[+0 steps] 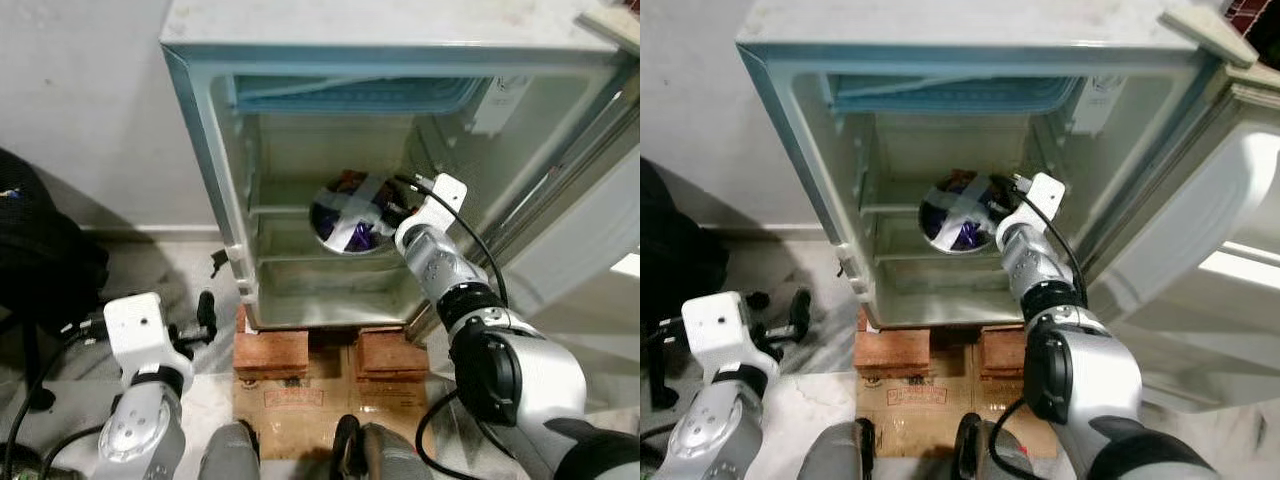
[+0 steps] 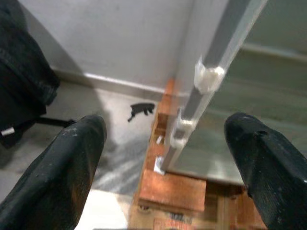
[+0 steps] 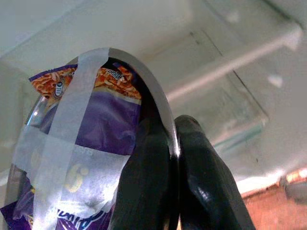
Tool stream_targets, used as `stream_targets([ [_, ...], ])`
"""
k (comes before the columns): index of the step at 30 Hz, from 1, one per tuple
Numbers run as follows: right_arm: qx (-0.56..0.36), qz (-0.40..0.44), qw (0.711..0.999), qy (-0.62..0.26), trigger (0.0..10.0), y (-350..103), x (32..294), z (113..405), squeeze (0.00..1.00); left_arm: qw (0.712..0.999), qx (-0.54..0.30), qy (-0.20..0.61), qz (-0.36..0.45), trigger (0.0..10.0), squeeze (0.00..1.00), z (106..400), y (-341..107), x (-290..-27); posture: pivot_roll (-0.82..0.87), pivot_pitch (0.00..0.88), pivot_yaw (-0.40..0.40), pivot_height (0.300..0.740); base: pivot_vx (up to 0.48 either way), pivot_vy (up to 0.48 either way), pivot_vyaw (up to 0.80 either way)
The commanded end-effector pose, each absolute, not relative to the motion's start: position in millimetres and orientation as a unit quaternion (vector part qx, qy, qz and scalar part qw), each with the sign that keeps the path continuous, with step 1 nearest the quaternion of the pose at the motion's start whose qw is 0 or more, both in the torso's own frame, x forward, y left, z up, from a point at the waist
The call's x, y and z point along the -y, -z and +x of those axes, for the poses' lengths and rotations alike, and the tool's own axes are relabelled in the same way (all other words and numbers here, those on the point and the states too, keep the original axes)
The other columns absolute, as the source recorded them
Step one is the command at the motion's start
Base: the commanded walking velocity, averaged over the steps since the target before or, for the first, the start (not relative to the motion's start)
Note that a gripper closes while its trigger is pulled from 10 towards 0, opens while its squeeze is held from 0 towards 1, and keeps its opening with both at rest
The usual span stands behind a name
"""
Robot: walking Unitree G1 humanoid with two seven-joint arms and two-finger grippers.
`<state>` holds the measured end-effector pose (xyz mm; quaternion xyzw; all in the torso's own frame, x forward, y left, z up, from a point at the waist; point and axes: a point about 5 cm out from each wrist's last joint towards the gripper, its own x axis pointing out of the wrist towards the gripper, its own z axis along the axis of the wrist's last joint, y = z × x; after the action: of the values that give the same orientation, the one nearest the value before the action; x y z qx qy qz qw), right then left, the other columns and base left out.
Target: Restocking fridge
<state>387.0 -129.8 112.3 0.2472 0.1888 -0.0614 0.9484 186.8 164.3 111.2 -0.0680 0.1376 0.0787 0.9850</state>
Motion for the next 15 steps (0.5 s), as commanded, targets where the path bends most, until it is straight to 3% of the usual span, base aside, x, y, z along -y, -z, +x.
stream_targets([
  [1,-0.161,0.276,0.944,0.080,10.0,-129.4,131.2,395.0,0.00,0.985,-0.143,-0.071,-0.070,10.0,0.00,183.0,-114.4,-158.7,0.26,0.253,-0.051,0.740,0.000,0.000,0.00],
  [8,-0.130,0.361,0.914,0.130,10.0,-152.0,137.6,404.3,0.00,0.983,-0.155,-0.071,-0.073,10.0,0.00,174.0,-116.7,-154.7,0.28,0.267,-0.064,0.740,0.000,0.000,0.00],
  [15,-0.121,0.368,0.908,0.162,10.0,-161.8,139.2,407.2,0.00,0.980,-0.162,-0.079,-0.079,10.0,0.00,168.6,-117.0,-152.4,0.30,0.282,-0.070,0.740,0.000,0.000,0.00],
])
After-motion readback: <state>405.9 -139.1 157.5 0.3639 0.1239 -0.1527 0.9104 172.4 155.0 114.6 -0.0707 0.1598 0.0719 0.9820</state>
